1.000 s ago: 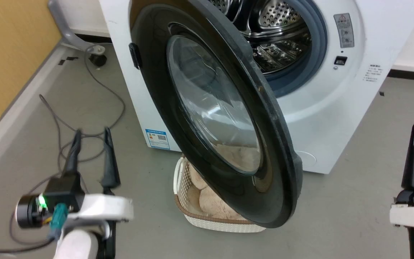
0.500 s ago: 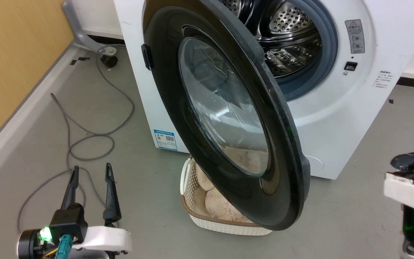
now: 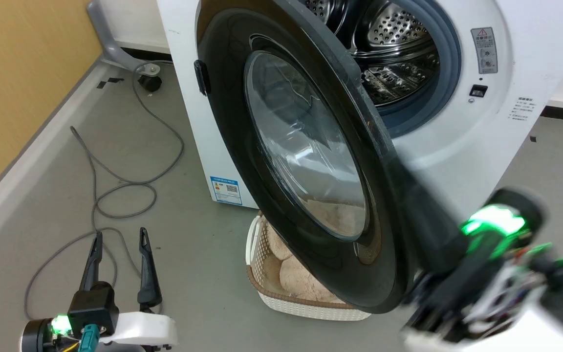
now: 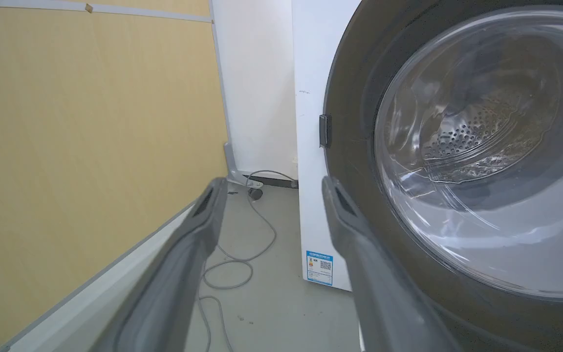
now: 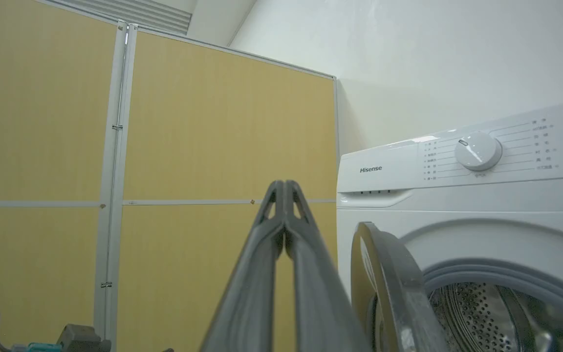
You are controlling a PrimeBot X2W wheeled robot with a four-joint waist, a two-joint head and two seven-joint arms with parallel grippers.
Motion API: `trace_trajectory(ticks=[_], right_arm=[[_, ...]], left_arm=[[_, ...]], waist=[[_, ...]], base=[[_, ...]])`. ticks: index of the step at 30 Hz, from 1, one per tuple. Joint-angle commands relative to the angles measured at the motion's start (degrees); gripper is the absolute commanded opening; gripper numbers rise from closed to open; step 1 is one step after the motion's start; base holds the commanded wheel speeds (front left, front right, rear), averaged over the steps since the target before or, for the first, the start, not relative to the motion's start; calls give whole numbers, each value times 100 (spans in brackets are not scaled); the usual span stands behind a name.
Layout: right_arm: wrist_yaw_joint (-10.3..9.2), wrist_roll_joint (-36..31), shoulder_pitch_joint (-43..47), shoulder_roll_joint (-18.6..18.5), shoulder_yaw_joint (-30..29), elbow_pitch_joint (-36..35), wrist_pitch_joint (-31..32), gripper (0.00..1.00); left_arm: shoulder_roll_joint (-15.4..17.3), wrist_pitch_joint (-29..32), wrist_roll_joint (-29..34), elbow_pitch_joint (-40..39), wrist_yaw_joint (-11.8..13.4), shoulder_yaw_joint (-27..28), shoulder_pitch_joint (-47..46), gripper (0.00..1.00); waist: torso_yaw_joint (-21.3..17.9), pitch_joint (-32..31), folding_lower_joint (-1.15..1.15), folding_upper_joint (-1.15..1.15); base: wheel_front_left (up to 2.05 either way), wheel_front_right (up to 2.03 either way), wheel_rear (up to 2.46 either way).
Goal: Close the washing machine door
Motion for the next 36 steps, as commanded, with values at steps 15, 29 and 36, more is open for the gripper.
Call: trace_trajectory(ticks=[15, 29, 36], right_arm=[[5, -339, 186, -1044, 1314, 2005, -18, 0], [5, -315, 269, -976, 428, 2939, -18, 0], [5, -311, -178, -1009, -137, 3415, -18, 0]], left_arm=[[-146, -26, 252, -132, -80, 151, 48, 100], [-183, -26, 417, -150, -120, 38, -130, 100], [-227, -26, 433, -194, -126, -76, -363, 100]], waist=[[-83, 123, 0, 0], [-259, 472, 0, 0], [-320, 856, 0, 0]], base=[[0, 0, 0], [0, 0, 0], [0, 0, 0]])
